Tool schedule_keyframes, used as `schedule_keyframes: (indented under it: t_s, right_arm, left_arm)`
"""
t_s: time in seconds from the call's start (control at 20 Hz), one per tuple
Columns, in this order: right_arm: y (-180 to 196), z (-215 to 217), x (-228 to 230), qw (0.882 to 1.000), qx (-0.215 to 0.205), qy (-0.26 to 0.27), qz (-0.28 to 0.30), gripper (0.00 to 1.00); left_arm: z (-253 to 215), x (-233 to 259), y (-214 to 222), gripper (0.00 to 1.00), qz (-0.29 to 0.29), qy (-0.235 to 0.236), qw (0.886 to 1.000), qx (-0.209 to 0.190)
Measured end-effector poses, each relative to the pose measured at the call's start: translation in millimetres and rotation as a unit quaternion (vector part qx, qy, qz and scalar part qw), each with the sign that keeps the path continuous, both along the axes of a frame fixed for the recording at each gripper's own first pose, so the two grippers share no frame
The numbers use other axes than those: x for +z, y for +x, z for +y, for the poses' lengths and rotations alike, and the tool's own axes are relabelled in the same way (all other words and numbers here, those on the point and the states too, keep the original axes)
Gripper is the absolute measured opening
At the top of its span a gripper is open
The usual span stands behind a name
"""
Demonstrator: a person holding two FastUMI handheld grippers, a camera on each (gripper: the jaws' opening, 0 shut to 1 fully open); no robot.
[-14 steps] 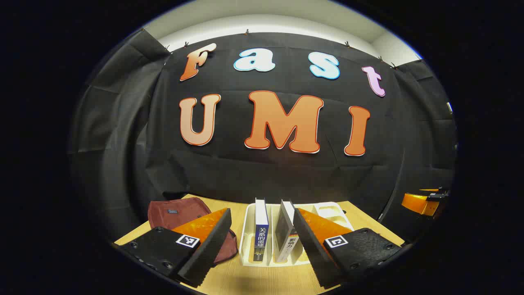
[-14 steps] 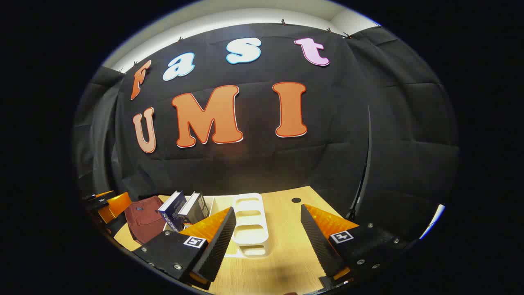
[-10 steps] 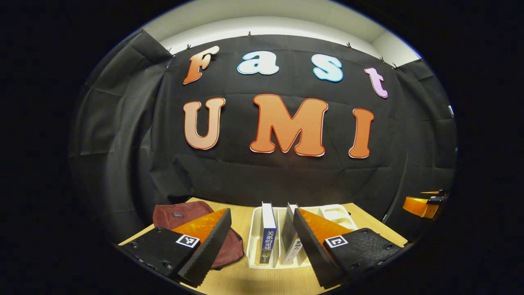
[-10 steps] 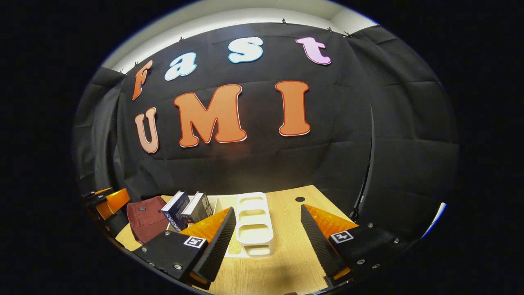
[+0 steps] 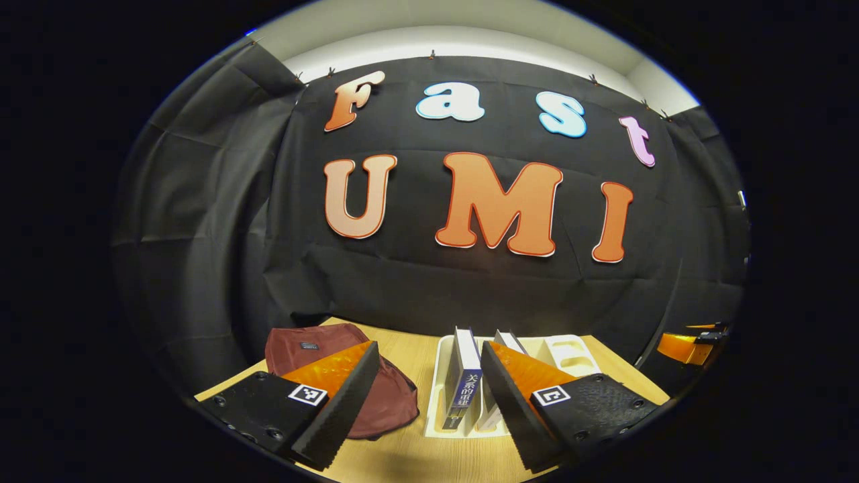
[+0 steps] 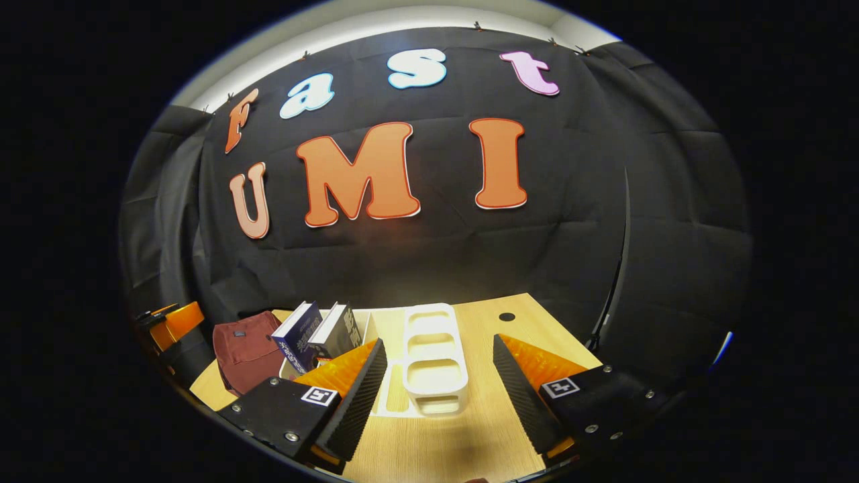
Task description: Open the schoolbag, grab two books from the bookshelf and put them into the schoolbag.
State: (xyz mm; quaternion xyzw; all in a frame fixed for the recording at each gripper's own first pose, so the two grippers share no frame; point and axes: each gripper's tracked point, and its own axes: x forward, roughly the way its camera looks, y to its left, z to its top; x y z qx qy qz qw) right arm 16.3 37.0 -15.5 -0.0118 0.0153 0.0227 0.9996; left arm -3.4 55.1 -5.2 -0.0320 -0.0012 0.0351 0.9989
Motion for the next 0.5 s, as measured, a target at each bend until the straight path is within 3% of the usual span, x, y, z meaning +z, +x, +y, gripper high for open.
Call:
schedule_keyframes:
  t_s: [0.25, 0.5]
  right_arm:
    - [-4.7, 28.7, 12.6, 0.999, 0.024, -0.012, -0.02, 0.94]
    - [-9.3, 31.5, 17.7, 0.999, 0.037, -0.009, -0.023, 0.94]
  left_arm:
    - [5.8, 3.6, 11.1, 0.95, 0.01, 0.011, 1.0, 0.014]
    - [-5.0, 6.2, 6.4, 0.95, 0.002, 0.004, 1.0, 0.013]
